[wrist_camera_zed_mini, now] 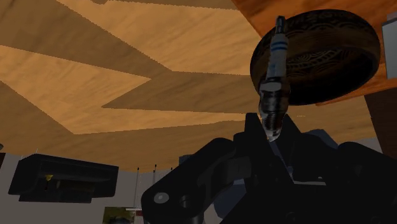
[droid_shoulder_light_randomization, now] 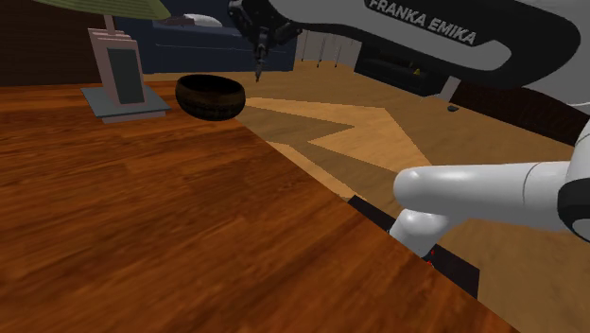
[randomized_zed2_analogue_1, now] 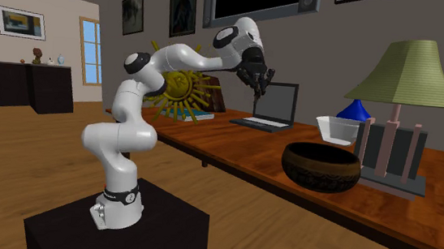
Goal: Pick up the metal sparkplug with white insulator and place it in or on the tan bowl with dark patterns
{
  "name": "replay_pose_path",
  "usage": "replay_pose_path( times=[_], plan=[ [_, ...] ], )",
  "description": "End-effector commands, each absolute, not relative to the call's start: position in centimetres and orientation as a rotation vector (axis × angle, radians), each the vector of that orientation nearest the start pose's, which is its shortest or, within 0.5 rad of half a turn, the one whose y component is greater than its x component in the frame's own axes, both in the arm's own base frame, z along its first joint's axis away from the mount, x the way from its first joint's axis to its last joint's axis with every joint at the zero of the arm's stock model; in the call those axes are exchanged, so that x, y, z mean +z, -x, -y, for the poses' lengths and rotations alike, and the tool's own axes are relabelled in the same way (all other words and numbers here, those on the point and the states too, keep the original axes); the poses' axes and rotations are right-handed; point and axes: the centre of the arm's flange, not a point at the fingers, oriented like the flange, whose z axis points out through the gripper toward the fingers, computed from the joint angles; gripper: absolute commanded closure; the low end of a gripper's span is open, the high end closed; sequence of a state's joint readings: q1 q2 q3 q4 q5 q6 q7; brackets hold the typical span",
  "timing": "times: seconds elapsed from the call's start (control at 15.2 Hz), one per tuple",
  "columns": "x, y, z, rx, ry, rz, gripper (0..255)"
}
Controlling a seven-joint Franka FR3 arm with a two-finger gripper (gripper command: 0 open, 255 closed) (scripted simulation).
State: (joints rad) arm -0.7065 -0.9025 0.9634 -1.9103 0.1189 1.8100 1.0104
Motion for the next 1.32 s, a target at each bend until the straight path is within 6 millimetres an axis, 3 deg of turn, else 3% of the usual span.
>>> replay_pose_path(
  times=[0.0,0.99,1.25],
  plan=[
    [67.1,-37.9,-29.4,-1.182,2.919,-1.225,255],
    [68.5,-57.3,-26.3,-1.182,2.919,-1.225,255],
    [66.4,-57.3,-26.3,-1.182,2.919,-1.225,255]
  ],
)
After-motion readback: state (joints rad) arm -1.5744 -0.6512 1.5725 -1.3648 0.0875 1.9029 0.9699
